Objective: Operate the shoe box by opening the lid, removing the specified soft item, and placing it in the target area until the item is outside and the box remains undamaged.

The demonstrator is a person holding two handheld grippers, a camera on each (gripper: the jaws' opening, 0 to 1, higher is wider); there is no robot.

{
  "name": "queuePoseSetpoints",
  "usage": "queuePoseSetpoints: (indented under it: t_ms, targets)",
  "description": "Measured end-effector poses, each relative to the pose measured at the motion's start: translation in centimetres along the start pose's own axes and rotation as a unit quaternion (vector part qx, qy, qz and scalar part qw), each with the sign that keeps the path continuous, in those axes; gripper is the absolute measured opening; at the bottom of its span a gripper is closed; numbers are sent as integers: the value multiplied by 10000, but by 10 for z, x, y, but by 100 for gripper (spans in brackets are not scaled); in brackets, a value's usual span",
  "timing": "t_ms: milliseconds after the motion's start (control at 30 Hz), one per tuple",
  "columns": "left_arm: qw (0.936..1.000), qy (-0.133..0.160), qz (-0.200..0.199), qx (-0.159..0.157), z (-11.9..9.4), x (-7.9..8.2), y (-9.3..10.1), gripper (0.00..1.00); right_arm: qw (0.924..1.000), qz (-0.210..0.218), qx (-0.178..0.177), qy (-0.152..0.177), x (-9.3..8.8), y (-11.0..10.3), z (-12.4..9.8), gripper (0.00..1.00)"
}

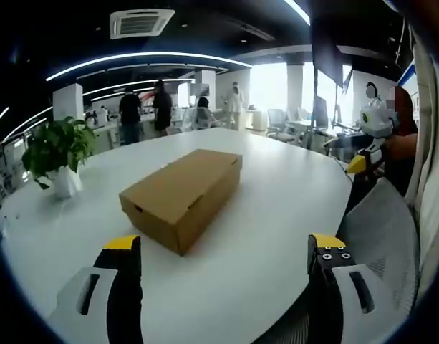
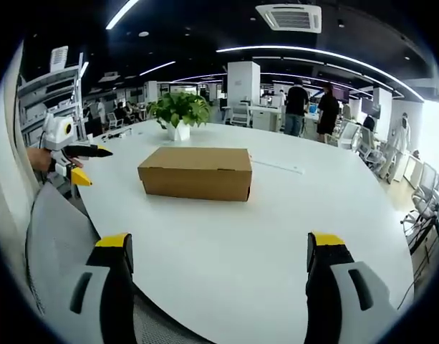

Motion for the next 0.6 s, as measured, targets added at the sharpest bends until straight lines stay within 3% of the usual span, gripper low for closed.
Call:
queuePoseSetpoints:
  t_ms: [600]
  targets:
    - [10000,-18,36,5,6,3,-1,98,9999,-64,144,-24,5,-4,3,96]
Point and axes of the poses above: the point that each gripper's makers call its tool centre point, and the gripper's own axes: z roughly forward along the fingers, y roughly to its right, x roughly out of its top, the point moved 6 cm from there along -z, roughly backward along the fingers, and after that the axes turned 3 degrees about z, right-handed, at the moved point
